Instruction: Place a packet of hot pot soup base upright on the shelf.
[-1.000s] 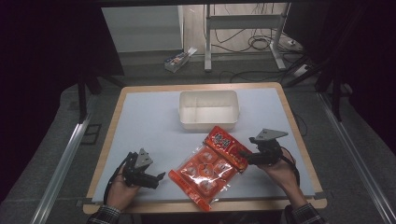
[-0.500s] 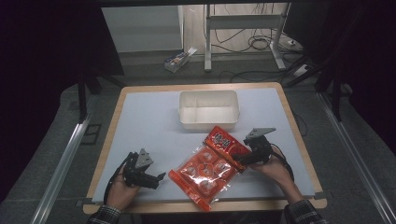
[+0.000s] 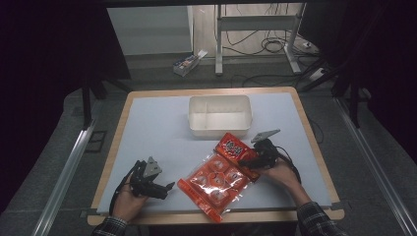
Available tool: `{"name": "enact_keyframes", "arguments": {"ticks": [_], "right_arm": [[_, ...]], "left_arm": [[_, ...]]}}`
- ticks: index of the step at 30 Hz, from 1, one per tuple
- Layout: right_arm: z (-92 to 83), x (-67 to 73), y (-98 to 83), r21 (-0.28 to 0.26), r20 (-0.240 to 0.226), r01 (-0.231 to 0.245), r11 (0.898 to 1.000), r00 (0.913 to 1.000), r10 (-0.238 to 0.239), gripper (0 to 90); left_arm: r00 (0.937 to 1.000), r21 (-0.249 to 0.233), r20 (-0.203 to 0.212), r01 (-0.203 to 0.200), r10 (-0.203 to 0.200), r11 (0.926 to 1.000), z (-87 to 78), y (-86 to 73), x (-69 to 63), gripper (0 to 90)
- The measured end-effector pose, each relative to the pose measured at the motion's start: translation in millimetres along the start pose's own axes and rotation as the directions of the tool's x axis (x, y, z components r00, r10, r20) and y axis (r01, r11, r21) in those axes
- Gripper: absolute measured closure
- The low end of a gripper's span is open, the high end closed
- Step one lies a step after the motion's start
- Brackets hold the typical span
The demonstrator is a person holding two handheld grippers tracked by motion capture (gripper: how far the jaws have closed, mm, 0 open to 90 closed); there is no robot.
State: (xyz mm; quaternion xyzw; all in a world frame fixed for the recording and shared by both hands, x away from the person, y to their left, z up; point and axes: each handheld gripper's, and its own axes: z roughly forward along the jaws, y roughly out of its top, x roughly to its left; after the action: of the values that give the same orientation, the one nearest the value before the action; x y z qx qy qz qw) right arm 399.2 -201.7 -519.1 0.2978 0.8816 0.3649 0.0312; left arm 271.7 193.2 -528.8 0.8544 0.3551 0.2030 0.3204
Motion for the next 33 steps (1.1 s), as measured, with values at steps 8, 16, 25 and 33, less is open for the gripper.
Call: {"name": "enact_keyframes", "arguments": {"ticks": [8, 16, 25, 33], "right_arm": [[4.3, 9.0, 8.5, 0.014, -0.012, 0.005, 1.0, 0.9999, -0.005, 72.3], [3.3, 6.0, 11.5, 0.02, -0.05, -0.062, 0.998, 0.9968, 0.062, 88.2], [-6.8, 15.8, 20.0, 0.016, -0.043, -0.016, 1.0, 0.999, 0.017, 88.7], [-26.4, 22.3, 32.5, -0.034, -0.08, -0.017, 0.999, 0.9967, 0.014, 88.6]], "left_arm": [[1.0, 0.002, -0.001, -0.009, 0.009, 1.0, 0.0, 0.2, -0.4, 3.8], [0.9999, 0.003, -0.002, -0.01, 0.01, 0.9999, 0.1, 0.3, -0.5, 3.9], [0.9999, 0.0, -0.005, -0.01, 0.01, 0.9999, -0.6, 0.1, -0.2, 4.0], [0.9999, -0.006, -0.008, -0.006, 0.006, 1.0, -1.4, -0.2, 0.3, 4.0]]}}
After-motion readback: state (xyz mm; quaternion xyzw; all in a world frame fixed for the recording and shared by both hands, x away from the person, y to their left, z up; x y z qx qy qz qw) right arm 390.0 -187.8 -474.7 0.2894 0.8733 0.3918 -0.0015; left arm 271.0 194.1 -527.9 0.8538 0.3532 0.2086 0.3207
